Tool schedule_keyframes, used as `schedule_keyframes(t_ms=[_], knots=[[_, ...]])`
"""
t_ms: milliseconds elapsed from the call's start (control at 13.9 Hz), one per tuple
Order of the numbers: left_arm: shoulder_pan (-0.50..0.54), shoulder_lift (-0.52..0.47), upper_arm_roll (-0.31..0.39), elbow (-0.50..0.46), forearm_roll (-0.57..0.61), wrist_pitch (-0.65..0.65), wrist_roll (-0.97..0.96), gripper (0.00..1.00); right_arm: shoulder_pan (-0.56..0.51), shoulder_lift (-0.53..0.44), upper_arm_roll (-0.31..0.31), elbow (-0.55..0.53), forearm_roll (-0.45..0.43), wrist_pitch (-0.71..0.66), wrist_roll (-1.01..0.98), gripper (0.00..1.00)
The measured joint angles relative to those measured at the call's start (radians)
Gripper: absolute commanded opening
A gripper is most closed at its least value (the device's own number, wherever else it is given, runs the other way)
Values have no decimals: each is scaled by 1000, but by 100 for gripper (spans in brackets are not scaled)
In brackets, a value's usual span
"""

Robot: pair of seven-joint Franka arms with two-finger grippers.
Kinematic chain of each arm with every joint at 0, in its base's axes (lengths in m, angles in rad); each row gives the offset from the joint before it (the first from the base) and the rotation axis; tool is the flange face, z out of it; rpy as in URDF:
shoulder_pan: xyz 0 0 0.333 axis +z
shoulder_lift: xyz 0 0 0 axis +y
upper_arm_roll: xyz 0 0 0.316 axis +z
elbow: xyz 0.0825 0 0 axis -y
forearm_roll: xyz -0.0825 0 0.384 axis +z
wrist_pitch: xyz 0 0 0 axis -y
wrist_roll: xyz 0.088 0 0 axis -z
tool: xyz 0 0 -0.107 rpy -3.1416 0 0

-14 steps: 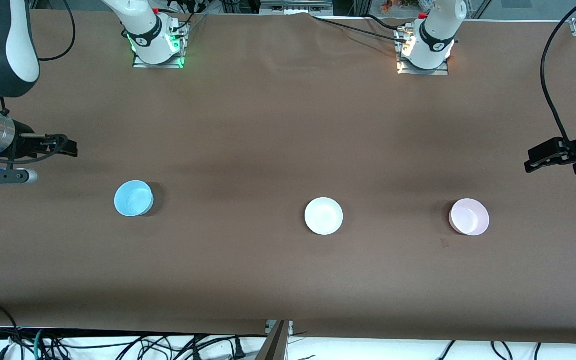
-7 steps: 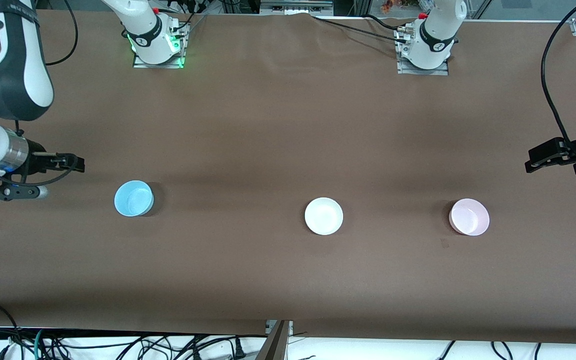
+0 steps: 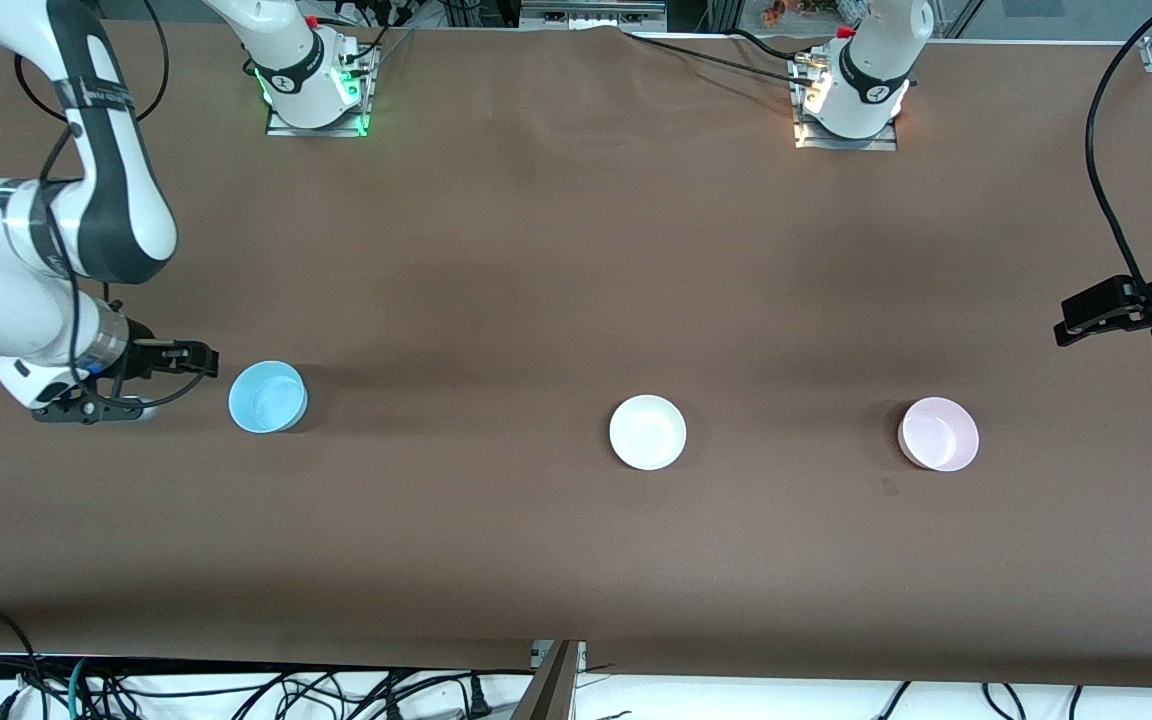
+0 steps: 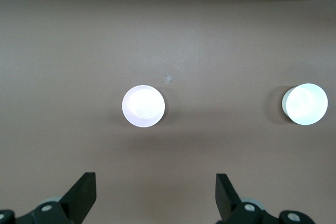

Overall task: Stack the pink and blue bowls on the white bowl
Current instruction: 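Lower the open right gripper over the blue bowl's rim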

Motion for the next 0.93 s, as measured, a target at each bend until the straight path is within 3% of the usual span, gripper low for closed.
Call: schedule_keyframes(t_ms=[287, 503, 934], knots=[[-2, 0, -2, 0, 0, 0, 0, 100, -18, 31, 0, -78, 20, 149, 5, 100], [-5, 0, -2, 0, 0, 0, 0, 100, -30, 69, 0, -97, 66, 215, 5, 100], [-6, 0, -3, 0, 0, 0, 0, 100, -30, 145, 0, -136, 71, 392, 5, 100]])
